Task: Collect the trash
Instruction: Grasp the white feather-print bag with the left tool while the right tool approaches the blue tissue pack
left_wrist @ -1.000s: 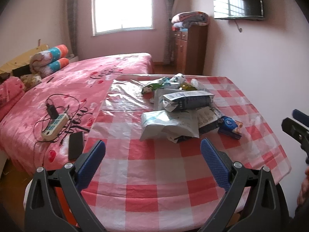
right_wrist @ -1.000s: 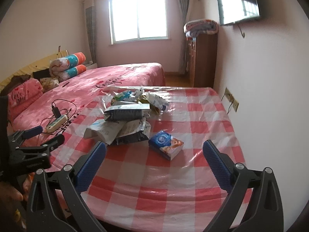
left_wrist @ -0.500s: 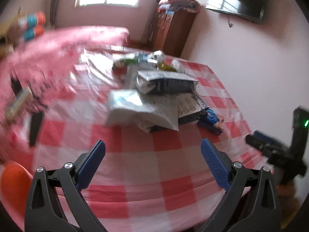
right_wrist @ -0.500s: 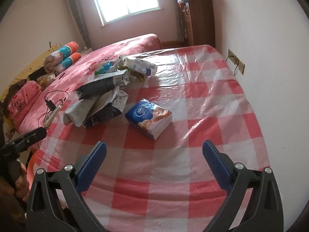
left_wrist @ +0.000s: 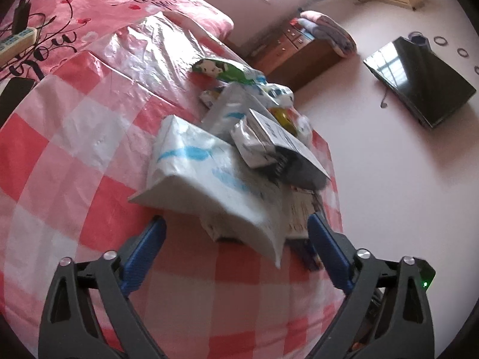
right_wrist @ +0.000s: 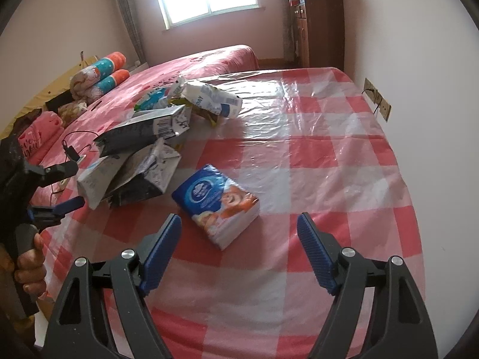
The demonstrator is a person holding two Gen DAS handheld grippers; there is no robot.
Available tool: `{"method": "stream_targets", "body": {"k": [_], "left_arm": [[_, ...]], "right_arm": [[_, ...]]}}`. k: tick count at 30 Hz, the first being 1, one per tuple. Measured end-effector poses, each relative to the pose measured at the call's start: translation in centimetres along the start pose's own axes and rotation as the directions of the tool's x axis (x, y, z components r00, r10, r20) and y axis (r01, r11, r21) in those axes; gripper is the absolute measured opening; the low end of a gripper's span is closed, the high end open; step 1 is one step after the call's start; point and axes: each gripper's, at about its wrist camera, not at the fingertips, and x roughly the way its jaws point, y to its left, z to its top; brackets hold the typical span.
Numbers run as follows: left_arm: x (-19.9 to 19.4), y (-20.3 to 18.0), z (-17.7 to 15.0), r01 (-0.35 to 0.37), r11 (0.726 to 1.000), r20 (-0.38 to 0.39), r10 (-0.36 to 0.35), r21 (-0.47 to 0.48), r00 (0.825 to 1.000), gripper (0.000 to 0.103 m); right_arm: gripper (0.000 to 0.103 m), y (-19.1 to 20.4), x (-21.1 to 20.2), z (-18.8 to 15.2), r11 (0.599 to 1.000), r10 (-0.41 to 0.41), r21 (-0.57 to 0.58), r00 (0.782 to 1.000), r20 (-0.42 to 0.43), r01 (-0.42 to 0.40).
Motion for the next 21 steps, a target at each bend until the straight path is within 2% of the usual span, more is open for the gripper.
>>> {"method": "stream_targets", "body": {"k": [2, 7, 12, 15, 18, 21], "left_arm": [[0.6, 0.0, 0.4, -0.019, 1.000, 0.004, 0.019, -0.005, 1.000, 0.090], [1.9, 0.5, 1.1, -0.020, 0.999, -0.005, 0.020, -0.047, 1.000, 0.074], [2.8, 0.9, 2.4, -0.053, 0.997, 0.015, 0.054, -0.047, 0.998, 0.072], [2.8, 0.9, 3.3, -0.113, 0.994, 0.036, 0.113, -0.008, 0.993, 0.072], [3.0, 0.6, 4.0, -0.207, 0.976, 0.037, 0.204, 0.068, 0.978, 0.072], [3.2, 0.3, 4.9, -0.320, 0.932, 0.060, 0.314, 0.169, 0.947, 0.072]], "right_arm": [[0.080, -0.3, 0.4, 0.3, 1.000, 0.016, 0.008, 1.000, -0.007, -0.016], [0.087, 0.6, 2.0, 1.0, 0.998, 0.038, -0.051, 0.999, -0.022, -0.039], [0.088, 1.2, 4.1, 1.8, 0.994, 0.051, -0.098, 0.997, -0.054, -0.056], [0.088, 1.4, 5.2, 1.7, 0.990, 0.084, -0.104, 0.993, -0.086, -0.092], [0.088, 2.2, 5.4, 1.0, 0.985, 0.110, -0.122, 0.988, -0.107, -0.123], [0.088, 2.8, 4.7, 0.1, 0.979, 0.149, -0.120, 0.982, -0.114, -0.163]]}}
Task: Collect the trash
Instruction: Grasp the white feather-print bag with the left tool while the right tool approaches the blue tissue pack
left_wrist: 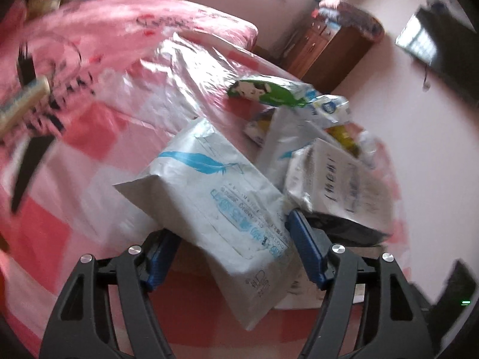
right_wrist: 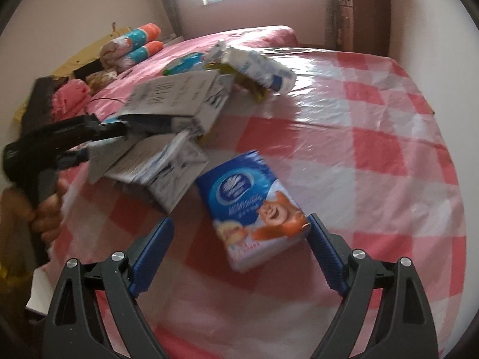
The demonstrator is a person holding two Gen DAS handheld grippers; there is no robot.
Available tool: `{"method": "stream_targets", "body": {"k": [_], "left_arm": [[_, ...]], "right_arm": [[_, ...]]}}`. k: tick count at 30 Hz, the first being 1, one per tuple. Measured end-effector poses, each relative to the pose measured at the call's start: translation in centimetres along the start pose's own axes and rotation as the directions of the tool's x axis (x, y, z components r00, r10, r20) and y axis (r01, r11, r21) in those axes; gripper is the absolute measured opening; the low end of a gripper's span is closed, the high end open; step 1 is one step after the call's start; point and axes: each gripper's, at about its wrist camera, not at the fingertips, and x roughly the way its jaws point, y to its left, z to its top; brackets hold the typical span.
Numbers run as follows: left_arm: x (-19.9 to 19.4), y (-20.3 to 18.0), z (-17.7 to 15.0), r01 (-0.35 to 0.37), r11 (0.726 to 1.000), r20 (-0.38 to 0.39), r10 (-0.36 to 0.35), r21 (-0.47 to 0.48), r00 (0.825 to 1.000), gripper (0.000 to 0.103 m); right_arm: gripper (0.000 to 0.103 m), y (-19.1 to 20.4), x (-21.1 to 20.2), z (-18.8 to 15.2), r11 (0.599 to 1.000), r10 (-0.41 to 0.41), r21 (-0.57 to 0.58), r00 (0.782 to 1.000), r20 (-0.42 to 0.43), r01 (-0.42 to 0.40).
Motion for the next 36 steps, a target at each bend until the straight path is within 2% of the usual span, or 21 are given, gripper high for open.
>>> {"method": "stream_targets", "body": {"k": [3, 5, 9, 12, 18, 21, 25, 28, 30, 33, 36], "left_arm": [[-0.5, 0.5, 0.3, -0.057, 0.997, 0.002, 0.057, 0.042, 0.998, 0.074], [-0.9, 1.0, 0.3, -0.074, 0.997, -0.015, 0.074, 0.028, 0.997, 0.081], [-1.5, 1.2, 0.5, -0.075, 0.997, -0.037, 0.074, -0.020, 0.997, 0.086], [-1.3, 0.1, 0.7, -0.110, 0.994, -0.034, 0.110, -0.017, 0.993, 0.089], [0.1, -0.9, 2.0, -0.200, 0.978, -0.031, 0.199, -0.065, 0.980, 0.090], [1.3, -0.8, 2.9, -0.270, 0.961, -0.034, 0.269, -0.061, 0.963, 0.090], [2.5, -0.4, 3.3, -0.308, 0.951, -0.057, 0.305, -0.040, 0.951, 0.090], [2.7, -0.1, 3.2, -0.308, 0.951, -0.059, 0.305, -0.040, 0.950, 0.089], [2.6, -0.2, 3.2, -0.312, 0.950, -0.052, 0.311, -0.023, 0.949, 0.083], [2.3, -0.6, 2.9, -0.310, 0.951, -0.040, 0.310, 0.011, 0.950, 0.063], [1.9, -0.6, 2.5, -0.284, 0.959, -0.032, 0.285, 0.023, 0.958, 0.055]], "right_arm": [[0.088, 0.7, -0.5, -0.7, 0.999, 0.039, -0.002, 0.999, -0.006, -0.039], [0.088, 1.1, -0.8, -1.1, 0.999, 0.049, -0.012, 0.999, -0.003, -0.049], [0.088, 1.4, -0.8, -0.9, 0.999, 0.020, -0.025, 1.000, 0.007, -0.019], [0.088, 1.0, -0.5, -0.4, 1.000, -0.014, -0.026, 1.000, 0.015, 0.014], [0.088, 0.9, -0.2, 0.2, 0.998, -0.053, -0.027, 0.998, 0.036, 0.054], [0.088, 0.8, -0.1, 0.1, 0.998, -0.051, -0.025, 0.998, 0.035, 0.052], [0.088, 0.6, 0.1, 0.0, 0.999, -0.048, -0.017, 0.998, 0.034, 0.049], [0.088, 0.3, 0.4, 0.1, 0.999, -0.043, -0.006, 0.999, 0.029, 0.043], [0.088, 0.1, 0.7, 0.2, 0.999, -0.037, 0.000, 0.999, 0.024, 0.037], [0.088, 0.1, 0.9, 0.3, 0.999, -0.036, -0.007, 0.999, 0.027, 0.036], [0.088, 0.3, 1.0, 0.3, 0.999, -0.042, -0.019, 0.999, 0.028, 0.043]]}}
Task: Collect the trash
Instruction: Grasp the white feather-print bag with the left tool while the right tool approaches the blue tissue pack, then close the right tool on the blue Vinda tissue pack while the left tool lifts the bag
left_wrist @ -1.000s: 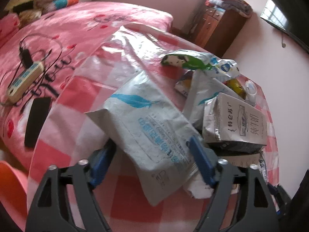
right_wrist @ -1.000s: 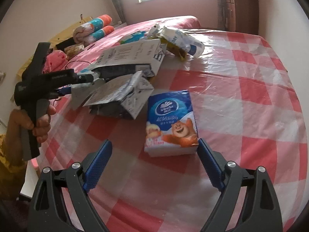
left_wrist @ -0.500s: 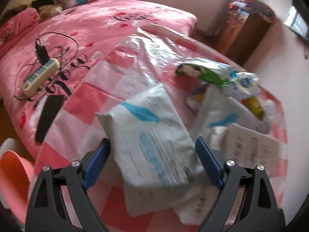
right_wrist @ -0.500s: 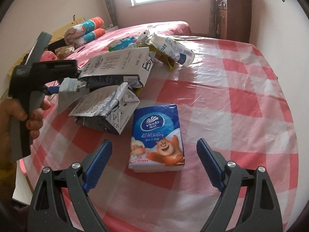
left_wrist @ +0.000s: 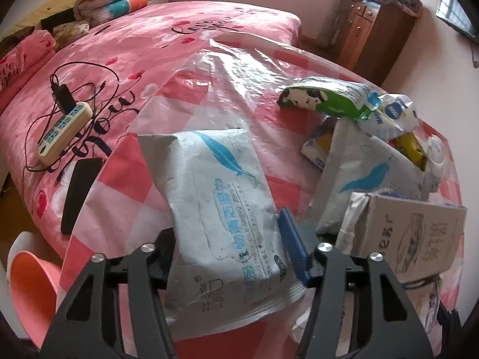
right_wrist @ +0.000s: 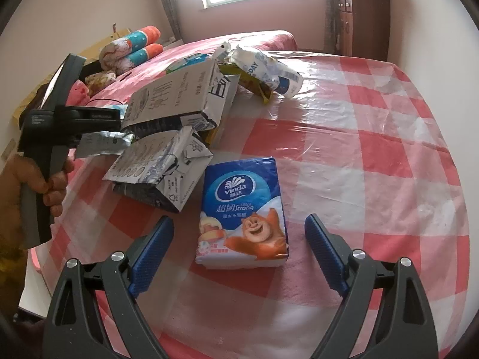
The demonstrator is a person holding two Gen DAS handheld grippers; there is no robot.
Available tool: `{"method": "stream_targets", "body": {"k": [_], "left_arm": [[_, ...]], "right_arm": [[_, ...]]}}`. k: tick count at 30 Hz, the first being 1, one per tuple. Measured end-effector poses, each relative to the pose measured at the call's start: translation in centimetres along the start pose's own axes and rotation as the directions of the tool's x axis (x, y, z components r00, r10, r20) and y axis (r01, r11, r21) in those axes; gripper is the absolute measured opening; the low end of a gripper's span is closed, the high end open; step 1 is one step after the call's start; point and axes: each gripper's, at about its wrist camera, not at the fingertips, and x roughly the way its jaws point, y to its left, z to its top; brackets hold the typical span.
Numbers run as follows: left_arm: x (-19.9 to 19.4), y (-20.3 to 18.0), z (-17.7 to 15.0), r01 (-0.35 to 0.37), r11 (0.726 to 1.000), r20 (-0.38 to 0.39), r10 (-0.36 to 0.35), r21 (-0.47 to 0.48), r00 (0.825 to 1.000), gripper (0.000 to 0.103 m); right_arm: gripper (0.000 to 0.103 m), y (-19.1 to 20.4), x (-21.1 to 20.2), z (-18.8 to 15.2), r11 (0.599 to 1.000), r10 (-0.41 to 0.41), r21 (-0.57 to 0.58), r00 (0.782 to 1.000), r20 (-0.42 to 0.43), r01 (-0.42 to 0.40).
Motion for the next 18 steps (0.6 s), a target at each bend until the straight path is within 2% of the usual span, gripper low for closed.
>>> {"method": "stream_targets", "body": {"k": [4, 6, 8, 12, 18], "left_arm": [[-1.0, 0.7, -0.7, 0.039, 0.999, 0.007, -0.039, 0.007, 0.999, 0.047], [-1.3, 1.0, -1.1, 0.058, 0.998, 0.007, -0.058, 0.014, 0.998, 0.046], [-1.7, 1.4, -1.6, 0.077, 0.997, 0.006, -0.077, 0.020, 0.997, 0.045], [-2.7, 1.8, -2.5, 0.118, 0.992, 0.012, -0.119, 0.043, 0.993, 0.043], [-4.6, 1.9, -4.1, 0.176, 0.982, 0.024, -0.178, 0.074, 0.984, 0.043]], "right_arm": [[0.088, 0.4, -0.1, -0.1, 0.999, -0.034, -0.018, 0.999, 0.007, 0.034], [0.080, 0.6, 0.0, -0.1, 0.998, -0.056, -0.025, 0.998, 0.003, 0.056], [0.067, 0.8, 0.0, -0.2, 0.996, -0.088, -0.024, 0.996, 0.002, 0.088], [0.056, 0.8, -0.3, -0.6, 0.995, -0.094, -0.018, 0.996, 0.008, 0.094], [0.055, 0.6, -1.1, -1.2, 0.993, -0.119, 0.004, 0.993, 0.021, 0.119]]}}
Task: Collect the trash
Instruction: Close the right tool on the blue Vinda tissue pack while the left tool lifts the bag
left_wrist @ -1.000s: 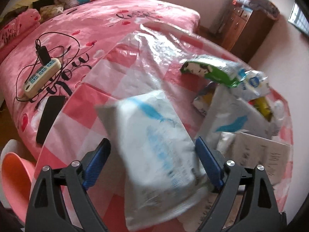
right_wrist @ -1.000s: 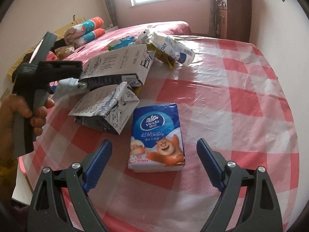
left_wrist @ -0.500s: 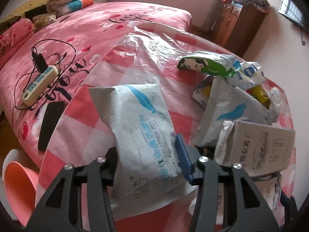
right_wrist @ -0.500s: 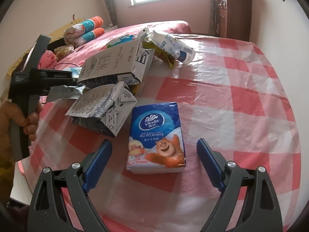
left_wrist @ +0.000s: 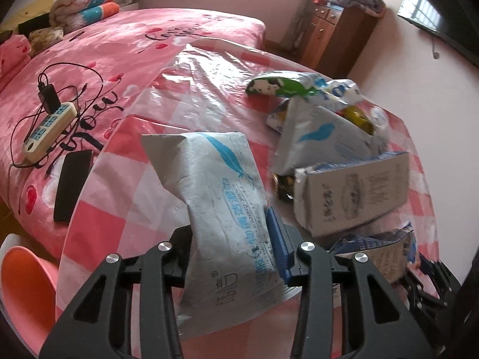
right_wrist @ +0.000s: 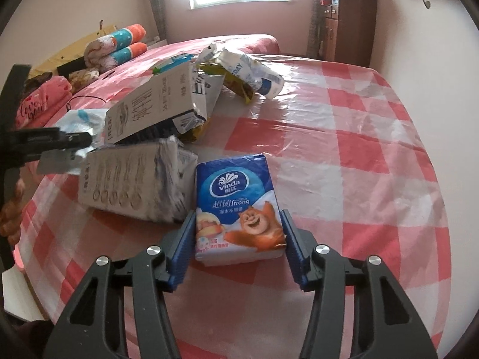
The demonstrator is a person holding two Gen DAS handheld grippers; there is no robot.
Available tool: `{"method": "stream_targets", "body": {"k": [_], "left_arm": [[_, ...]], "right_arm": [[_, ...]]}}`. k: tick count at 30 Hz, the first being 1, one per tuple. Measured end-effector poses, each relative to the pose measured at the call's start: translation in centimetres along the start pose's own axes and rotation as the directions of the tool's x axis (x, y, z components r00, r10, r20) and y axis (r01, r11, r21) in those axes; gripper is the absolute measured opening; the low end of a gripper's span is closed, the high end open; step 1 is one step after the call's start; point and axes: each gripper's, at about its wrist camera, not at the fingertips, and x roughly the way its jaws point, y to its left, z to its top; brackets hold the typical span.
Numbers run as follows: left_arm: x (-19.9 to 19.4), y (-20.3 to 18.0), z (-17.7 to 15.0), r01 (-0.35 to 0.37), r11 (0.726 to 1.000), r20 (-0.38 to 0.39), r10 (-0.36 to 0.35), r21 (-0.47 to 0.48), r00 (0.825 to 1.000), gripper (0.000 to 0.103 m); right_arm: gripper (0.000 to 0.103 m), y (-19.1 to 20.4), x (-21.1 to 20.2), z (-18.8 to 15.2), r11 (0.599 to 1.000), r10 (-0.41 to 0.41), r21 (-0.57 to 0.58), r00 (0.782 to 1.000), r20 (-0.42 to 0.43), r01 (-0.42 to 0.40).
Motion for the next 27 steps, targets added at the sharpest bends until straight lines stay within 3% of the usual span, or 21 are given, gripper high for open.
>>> {"method": "stream_targets", "body": {"k": [16, 27], "left_arm": [[-5.0, -0.1, -3.6, 0.128, 0.989, 0.044, -0.131, 0.073, 0.990, 0.043], [-8.5, 2.9, -5.6, 0.157, 0.985, 0.086, -0.163, 0.071, 0.983, 0.043]], "right_arm": [[0.054, -0.8, -4.4, -1.0, 0.994, -0.048, 0.104, 0.997, 0.060, 0.041], [0.054, 3.2, -7.0, 0.6, 0.991, 0.073, 0.107, 0.992, 0.100, -0.083]]}}
